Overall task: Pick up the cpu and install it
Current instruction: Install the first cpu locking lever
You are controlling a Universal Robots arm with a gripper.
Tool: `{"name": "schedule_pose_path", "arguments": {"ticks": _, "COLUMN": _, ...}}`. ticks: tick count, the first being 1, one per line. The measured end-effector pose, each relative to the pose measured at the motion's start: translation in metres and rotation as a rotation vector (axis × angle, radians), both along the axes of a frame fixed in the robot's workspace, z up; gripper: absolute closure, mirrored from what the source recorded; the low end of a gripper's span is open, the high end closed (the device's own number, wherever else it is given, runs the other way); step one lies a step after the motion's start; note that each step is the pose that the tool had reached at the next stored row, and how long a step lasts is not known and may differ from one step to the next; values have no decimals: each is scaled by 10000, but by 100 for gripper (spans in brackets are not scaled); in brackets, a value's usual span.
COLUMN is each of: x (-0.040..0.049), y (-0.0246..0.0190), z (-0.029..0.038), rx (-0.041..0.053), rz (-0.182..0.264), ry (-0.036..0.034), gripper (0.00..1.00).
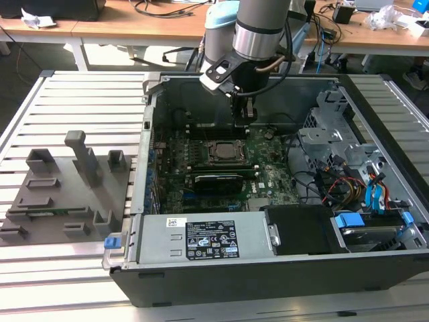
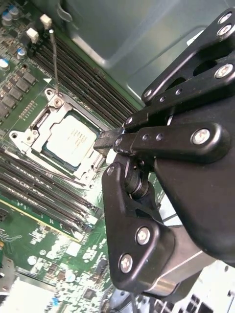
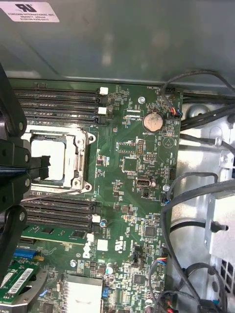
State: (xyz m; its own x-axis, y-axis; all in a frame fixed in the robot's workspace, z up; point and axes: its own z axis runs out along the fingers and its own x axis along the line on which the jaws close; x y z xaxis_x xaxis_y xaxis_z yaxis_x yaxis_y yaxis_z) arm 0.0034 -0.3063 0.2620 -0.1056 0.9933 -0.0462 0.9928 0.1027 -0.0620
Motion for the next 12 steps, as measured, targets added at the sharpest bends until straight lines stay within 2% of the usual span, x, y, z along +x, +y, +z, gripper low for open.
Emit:
{"name": "schedule_pose_path", "arguments": {"ticks": 4, "x": 0, "y": 0, "z": 0, "rx": 0, "rz": 976, "ry": 0, "gripper": 89}}
{"name": "schedule_pose_path", "arguments": {"ticks": 8, "x": 0, "y": 0, "z": 0, "rx": 0, "rz": 1786, "ry": 0, "gripper": 89}}
{"name": "schedule_pose_path", "arguments": {"ticks": 10, "x": 0, "y": 0, "z": 0, "rx": 0, "rz": 1981, "ry": 0, "gripper": 89}}
{"name": "schedule_pose_path", "arguments": {"ticks": 12, "x": 0, "y": 0, "z": 0, "rx": 0, "rz": 2446, "ry": 0, "gripper": 89}}
